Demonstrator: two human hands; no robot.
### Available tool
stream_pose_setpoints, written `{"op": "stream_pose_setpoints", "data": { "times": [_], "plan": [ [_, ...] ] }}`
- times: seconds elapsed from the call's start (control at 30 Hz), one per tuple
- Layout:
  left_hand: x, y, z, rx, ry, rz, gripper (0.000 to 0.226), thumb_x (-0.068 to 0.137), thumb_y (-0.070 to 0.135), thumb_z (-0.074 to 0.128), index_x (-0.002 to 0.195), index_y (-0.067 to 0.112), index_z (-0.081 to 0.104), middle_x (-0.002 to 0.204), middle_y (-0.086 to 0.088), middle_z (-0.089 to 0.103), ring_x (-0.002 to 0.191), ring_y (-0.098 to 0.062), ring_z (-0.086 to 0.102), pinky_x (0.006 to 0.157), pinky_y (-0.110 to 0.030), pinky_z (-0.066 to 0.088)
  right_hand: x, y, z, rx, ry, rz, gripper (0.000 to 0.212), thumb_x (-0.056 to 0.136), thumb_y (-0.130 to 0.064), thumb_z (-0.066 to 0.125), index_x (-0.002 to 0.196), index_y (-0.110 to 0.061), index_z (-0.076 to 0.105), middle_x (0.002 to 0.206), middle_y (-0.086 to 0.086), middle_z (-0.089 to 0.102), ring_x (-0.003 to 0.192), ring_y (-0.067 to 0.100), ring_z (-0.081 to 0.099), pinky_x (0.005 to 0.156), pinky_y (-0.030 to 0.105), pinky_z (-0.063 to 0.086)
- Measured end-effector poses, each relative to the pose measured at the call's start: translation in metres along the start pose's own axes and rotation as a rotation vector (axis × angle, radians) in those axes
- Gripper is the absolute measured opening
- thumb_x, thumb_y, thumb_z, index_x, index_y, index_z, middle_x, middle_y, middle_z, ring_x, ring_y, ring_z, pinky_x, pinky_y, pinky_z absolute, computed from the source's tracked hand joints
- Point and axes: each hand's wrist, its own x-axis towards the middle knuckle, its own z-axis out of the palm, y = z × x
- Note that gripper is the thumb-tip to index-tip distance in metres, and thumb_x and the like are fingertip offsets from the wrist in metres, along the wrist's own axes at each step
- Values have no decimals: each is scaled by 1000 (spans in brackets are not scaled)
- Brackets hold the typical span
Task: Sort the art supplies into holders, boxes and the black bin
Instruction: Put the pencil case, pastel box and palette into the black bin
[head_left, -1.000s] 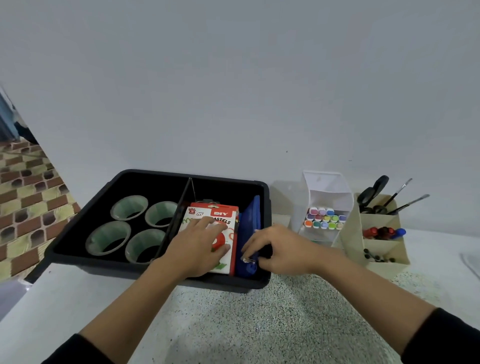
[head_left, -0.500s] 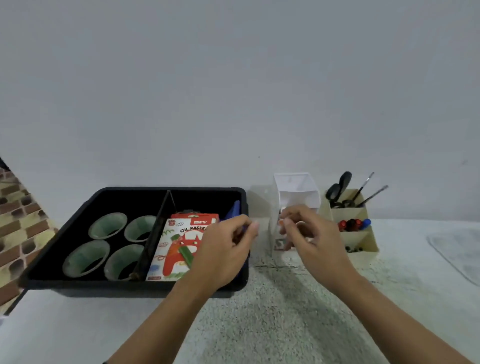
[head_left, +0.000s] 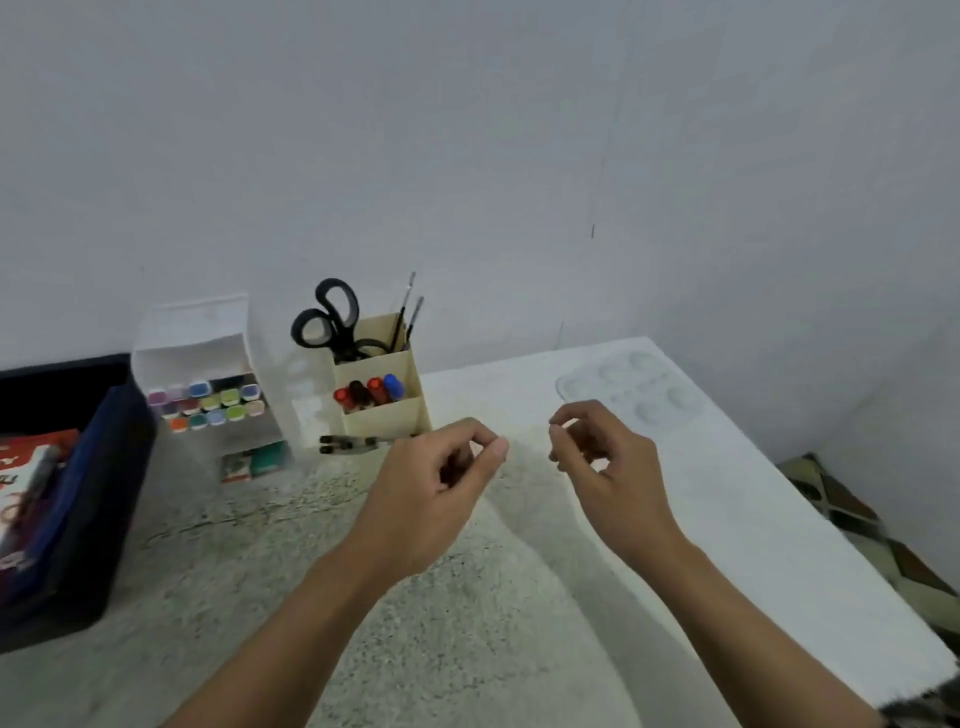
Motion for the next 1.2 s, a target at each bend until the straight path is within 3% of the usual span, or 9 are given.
{"op": "stream_pose_setpoints", "data": {
  "times": [0.17,0.27,0.33,0.5,0.6,0.7,0.93,1.07,1.2],
  "plan": [
    [57,-19,93,8,4,-160,4,98,33,63,96,31,65,81,7,61,79,-9,58,63,-20,41,30,85,-63,-271,-18,65,10,97,-33,61,107,-30,63,97,-18,65,99,3,56,78,16,39],
    [93,-35,133,-98,59,-341,4,98,31,63,100,29,65,98,13,67,93,3,61,82,-26,48,54,127,-93,-390,-24,124,25,97,-36,59,120,-28,59,115,-11,64,113,13,51,90,29,43],
    [118,-43,150,-160,115,-442,8,99,30,62,106,27,64,109,14,68,104,-2,61,95,-35,49,74,150,-109,-467,-34,183,35,97,-40,58,129,-27,54,124,-3,61,122,20,45,98,41,42],
    [167,-68,174,107,3,-443,50,94,35,68,140,26,49,132,4,58,119,-14,51,97,-33,41,121,189,-130,-599,-183,368,73,92,-60,56,150,-21,33,149,12,43,138,32,36,107,51,40],
    [176,-78,185,357,-64,-374,76,82,46,78,148,28,45,141,-1,55,131,-27,45,106,-45,41,137,200,-132,-691,-234,394,87,82,-72,60,147,-19,34,136,10,51,127,33,46,97,48,46],
    [185,-80,187,438,-80,-359,78,73,46,86,141,28,51,133,-7,51,126,-28,42,99,-34,35,144,203,-132,-723,-189,384,85,78,-74,64,138,-18,44,125,7,56,117,30,52,91,44,46],
    [195,-70,174,361,-225,-528,99,63,30,95,144,17,40,134,-8,37,109,-19,47,92,-28,41,135,198,-121,-711,-186,353,82,81,-65,68,145,-21,41,140,6,49,133,32,37,101,48,39],
    [170,-56,151,406,-226,-457,80,61,35,95,123,20,47,113,0,56,95,-18,57,68,-27,42,130,180,-114,-592,-221,313,80,79,-55,75,144,-22,43,138,3,50,132,28,41,101,40,38],
    [126,-20,119,284,-126,-345,54,74,31,87,108,29,45,90,7,66,74,-8,63,56,-25,49,111,142,-93,-250,-303,203,49,88,-55,66,127,-30,53,122,-13,57,119,7,49,88,29,39]
  ]
}}
